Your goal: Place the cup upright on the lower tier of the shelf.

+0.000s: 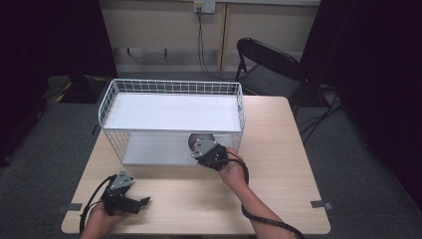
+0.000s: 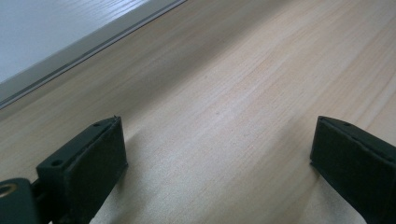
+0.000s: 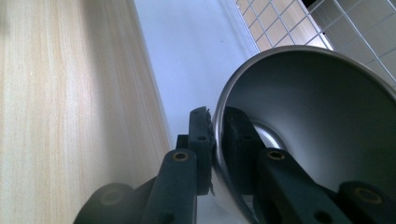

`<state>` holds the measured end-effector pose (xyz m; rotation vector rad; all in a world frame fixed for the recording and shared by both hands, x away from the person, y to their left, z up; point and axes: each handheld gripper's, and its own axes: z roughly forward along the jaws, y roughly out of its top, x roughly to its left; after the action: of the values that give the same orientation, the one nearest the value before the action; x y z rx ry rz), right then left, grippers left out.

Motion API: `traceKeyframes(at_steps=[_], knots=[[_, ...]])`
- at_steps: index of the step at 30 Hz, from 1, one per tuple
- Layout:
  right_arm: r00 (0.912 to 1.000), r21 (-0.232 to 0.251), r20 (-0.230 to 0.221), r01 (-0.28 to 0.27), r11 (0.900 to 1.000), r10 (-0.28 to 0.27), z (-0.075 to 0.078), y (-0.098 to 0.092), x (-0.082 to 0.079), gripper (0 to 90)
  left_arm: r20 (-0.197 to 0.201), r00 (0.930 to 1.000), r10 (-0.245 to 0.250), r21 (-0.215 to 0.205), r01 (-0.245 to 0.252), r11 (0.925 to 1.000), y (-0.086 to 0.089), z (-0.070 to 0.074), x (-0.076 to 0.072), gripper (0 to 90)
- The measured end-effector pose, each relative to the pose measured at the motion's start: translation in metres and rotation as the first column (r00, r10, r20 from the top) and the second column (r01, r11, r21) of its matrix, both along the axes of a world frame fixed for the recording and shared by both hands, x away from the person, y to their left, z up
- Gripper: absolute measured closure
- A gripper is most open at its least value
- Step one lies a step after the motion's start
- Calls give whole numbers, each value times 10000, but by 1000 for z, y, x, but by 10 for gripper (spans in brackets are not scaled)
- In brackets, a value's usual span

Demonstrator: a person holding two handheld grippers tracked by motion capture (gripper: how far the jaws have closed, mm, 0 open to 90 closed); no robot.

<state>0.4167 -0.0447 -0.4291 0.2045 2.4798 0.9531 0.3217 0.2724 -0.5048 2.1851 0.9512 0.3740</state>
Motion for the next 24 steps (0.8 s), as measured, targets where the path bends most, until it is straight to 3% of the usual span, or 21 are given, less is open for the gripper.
traceKeyframes(at_steps=[10,14,18,24], knots=[[9986,254,423,292,9993,-302,4,-3,0,767,3,10000,-1,3,1,10000,0,0,0,29],[9954,350,774,532,9980,-558,6,-3,-1,665,0,10000,1,2,-1,10000,0,0,0,29],[9927,420,933,722,9965,-758,7,-4,0,633,0,10000,1,1,-1,10000,0,0,0,29],[9913,562,832,979,9936,-1023,6,-6,1,576,-1,10000,-1,2,1,10000,0,0,0,29]])
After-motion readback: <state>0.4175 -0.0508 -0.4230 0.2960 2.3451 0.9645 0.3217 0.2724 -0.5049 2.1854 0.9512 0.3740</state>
